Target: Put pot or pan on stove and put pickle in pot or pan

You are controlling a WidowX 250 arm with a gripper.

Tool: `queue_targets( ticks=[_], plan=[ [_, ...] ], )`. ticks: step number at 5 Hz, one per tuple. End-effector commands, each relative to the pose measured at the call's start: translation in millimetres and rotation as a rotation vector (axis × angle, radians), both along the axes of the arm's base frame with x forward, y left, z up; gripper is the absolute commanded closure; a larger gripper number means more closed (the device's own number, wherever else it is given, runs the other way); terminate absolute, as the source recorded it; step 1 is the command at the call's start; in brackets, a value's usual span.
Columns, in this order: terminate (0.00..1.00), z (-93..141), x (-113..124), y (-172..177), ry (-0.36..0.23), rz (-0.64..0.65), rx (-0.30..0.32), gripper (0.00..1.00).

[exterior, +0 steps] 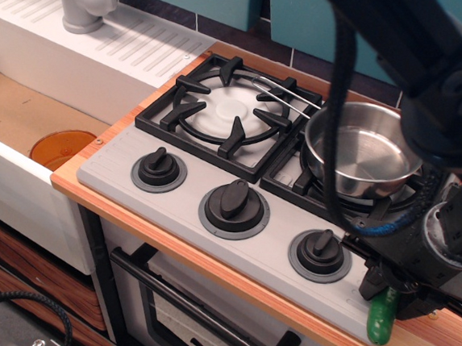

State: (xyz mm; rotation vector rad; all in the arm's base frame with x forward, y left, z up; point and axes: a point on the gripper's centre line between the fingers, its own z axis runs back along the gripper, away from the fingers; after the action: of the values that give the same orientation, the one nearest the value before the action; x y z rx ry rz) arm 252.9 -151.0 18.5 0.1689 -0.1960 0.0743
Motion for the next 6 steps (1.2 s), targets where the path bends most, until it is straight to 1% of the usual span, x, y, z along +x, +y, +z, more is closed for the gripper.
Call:
queue_targets(
  ticks=[1, 2, 3, 4, 5, 6],
  plan=[
    [0.00, 69, 16, 10, -0.018, -0.014, -0.045, 1.00],
    [0.00, 95, 23, 18, -0.004, -0.016, -0.050, 1.00],
    [0.00, 114, 41, 31, -0.016, -0.028, -0.064, 1.00],
    [0.00, 117, 64, 51, -0.026, -0.056, -0.074, 1.00],
    [0.00, 113, 93, 72, -0.034, -0.067, -0.075, 1.00],
    [0.00, 107, 112, 85, -0.043, -0.077, -0.086, 1.00]
  ],
)
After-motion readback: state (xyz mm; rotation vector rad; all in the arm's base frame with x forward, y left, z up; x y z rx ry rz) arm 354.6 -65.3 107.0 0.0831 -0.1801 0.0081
